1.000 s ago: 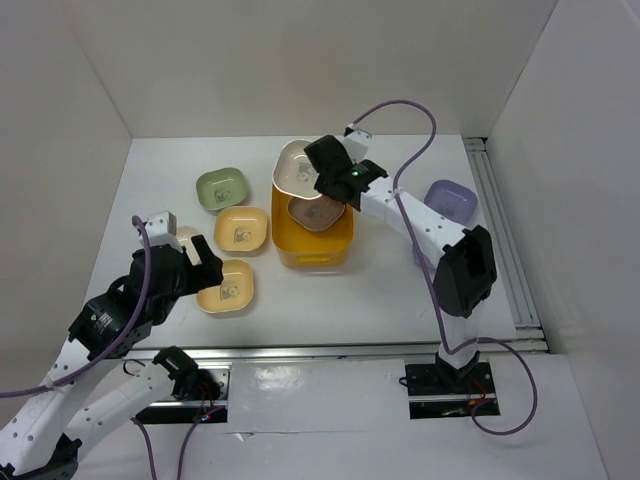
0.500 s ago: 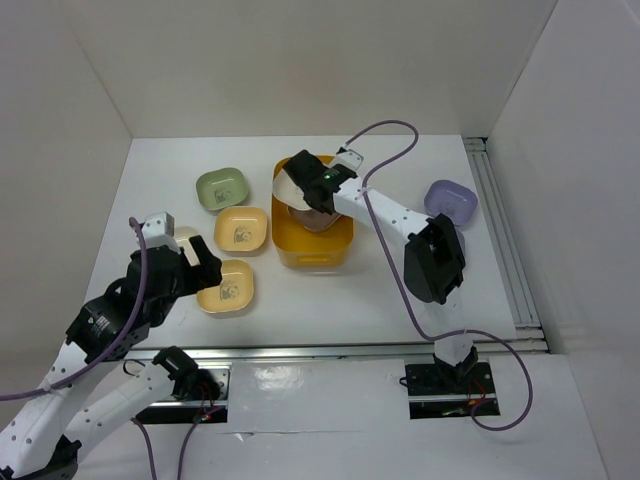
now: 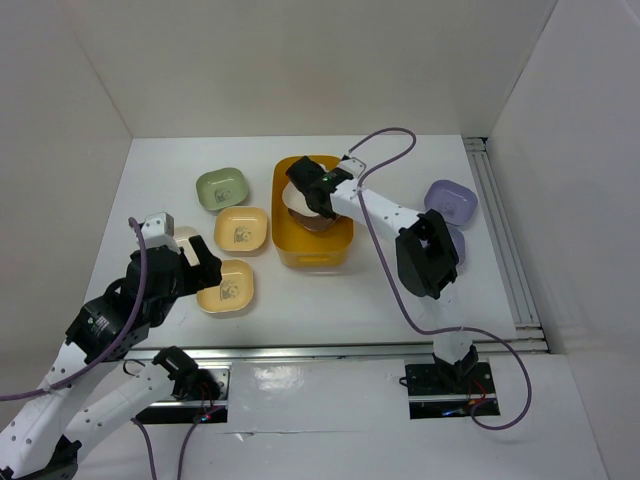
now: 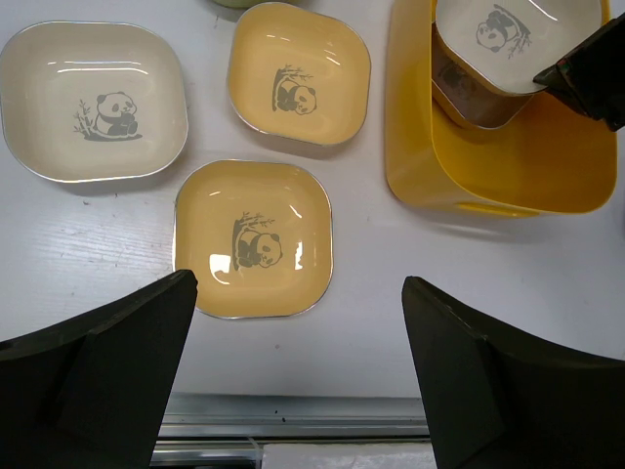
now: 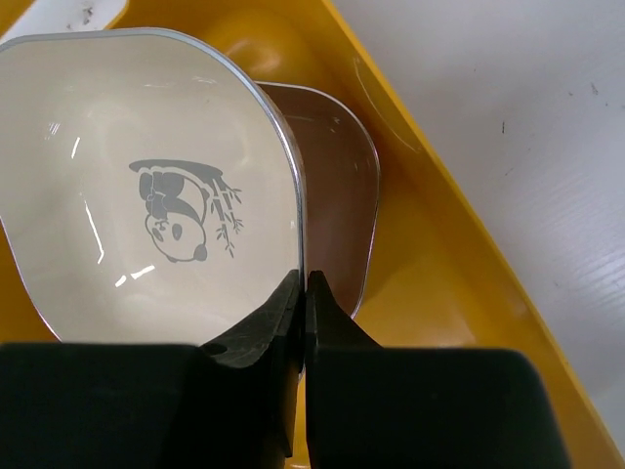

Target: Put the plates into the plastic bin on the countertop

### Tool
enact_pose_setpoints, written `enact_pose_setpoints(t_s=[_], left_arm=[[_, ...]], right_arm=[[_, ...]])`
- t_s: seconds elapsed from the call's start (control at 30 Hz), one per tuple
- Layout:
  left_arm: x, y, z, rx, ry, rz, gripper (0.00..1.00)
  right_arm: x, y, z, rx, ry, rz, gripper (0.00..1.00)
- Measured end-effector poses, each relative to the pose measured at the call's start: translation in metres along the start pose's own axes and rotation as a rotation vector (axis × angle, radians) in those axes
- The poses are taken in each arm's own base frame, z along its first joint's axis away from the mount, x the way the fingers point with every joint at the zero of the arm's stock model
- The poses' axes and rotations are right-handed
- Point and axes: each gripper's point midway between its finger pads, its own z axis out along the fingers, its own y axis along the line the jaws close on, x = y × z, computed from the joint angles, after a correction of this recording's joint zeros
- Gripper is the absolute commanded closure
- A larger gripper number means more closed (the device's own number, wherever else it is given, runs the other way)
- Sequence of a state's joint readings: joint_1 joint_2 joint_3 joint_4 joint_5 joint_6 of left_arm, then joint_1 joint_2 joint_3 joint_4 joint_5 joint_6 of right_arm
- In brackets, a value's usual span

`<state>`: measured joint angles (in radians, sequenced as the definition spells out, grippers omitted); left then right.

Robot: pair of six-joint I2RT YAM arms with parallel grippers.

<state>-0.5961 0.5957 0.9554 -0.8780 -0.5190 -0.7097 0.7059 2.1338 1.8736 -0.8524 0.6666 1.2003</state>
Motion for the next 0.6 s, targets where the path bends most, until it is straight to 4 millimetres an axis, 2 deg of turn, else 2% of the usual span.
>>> enact_pose_setpoints(t_s=[0.13,0.17,0.2,0.23,0.3,0.47,0.6], left_arm=[[0.000,0.000,0.000,0.000,0.000,0.000,0.00],[0.000,0.000,0.000,0.000,0.000,0.000,0.00],[0.000,0.000,0.000,0.000,0.000,0.000,0.00],[0.000,0.000,0.000,0.000,0.000,0.000,0.00],[0.000,0.000,0.000,0.000,0.000,0.000,0.00],[0.001,-0.001,0.002,-0.004,0.006,0.004,0.00],[0.002,-0.001,0.005,-0.011,0.016,0.010,0.00]], right_arm=[[0.002,-0.002,0.005,0.008,0.006,-0.006,0.86],[0.001,-0.002,0.005,0.006,0.007,-0.009,0.56],[0.001,-0.001,0.006,0.003,0.006,-0.003,0.35],[0.000,0.001,0.006,-0.004,0.005,-0.006,0.26],[0.000,0.004,0.005,-0.017,0.002,-0.030,0.16],[0.000,0.016,-0.006,-0.073,-0.008,-0.078,0.14],[-0.010,0.038,-0.040,-0.197,-0.027,-0.096,0.10]])
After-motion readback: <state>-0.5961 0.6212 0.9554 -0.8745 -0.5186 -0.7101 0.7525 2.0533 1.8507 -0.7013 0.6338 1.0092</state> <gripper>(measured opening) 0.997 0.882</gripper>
